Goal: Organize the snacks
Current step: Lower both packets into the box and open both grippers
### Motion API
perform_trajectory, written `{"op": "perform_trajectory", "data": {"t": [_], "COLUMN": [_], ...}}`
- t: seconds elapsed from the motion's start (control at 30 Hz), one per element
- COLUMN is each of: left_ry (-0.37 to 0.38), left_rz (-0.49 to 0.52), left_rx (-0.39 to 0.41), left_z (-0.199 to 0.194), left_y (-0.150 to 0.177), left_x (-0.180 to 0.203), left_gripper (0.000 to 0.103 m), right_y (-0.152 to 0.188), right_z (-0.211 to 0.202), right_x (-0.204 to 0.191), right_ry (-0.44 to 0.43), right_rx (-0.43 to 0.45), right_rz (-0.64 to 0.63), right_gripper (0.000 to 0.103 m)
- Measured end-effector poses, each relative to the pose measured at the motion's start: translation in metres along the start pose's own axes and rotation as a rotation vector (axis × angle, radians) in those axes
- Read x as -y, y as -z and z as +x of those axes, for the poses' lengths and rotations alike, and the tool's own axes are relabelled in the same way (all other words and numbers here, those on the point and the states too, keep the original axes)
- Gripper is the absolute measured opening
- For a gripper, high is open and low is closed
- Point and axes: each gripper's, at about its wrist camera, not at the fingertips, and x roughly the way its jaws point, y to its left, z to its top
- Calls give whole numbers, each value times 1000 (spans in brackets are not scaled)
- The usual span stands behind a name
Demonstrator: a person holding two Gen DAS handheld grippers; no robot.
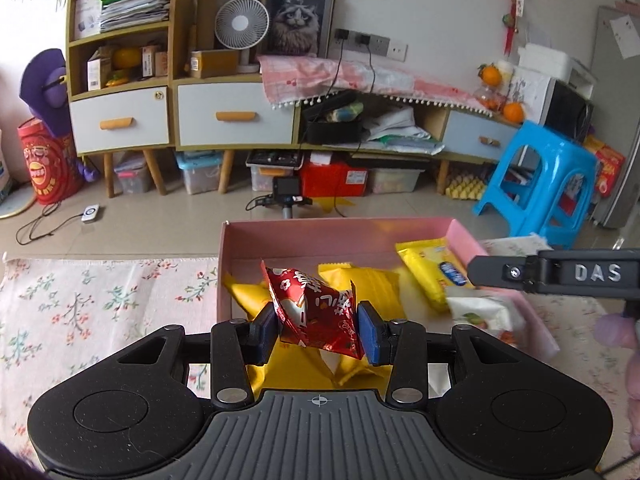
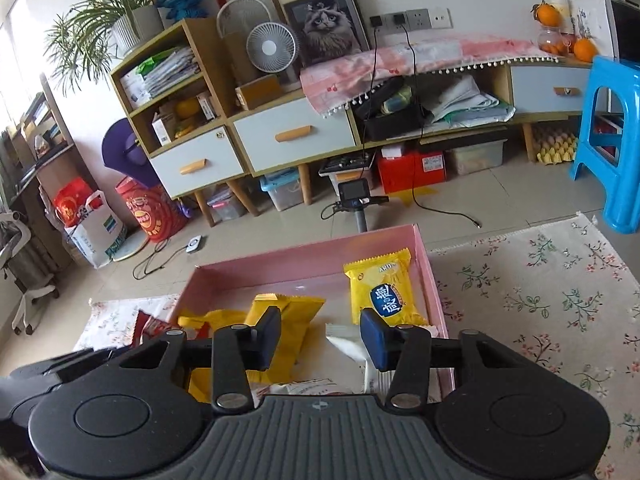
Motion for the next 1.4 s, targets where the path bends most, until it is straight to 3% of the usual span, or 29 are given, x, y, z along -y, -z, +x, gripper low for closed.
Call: {"op": "perform_trajectory", "data": {"t": [0.3, 0.43, 0.63, 0.7, 1.0, 1.4], "left_ry": [-35, -59, -54, -50, -48, -41], "left_rz": [53, 45, 52, 52, 18, -3], "left_rx": [28, 23, 21, 17, 6, -3], "left_z": [27, 34, 21, 15, -19, -62], "left_y": [-11, -13, -9, -9, -7, 4], "left_x": [9, 10, 10, 10, 8, 8], "left_gripper": [44, 69, 83, 84, 90, 94], "right_y": [-2, -4, -8, -9, -11, -2], "right_z": [7, 6, 1, -3, -28, -61], "right_x": [10, 13, 15, 14, 0, -18], "right_ry": [1, 10, 26, 31, 44, 78], "right_rx": [-10, -3, 8, 14, 23, 17], "right_rz": [6, 10, 32, 34, 5, -23], "right_gripper": [35, 36, 55, 64, 81, 87]}}
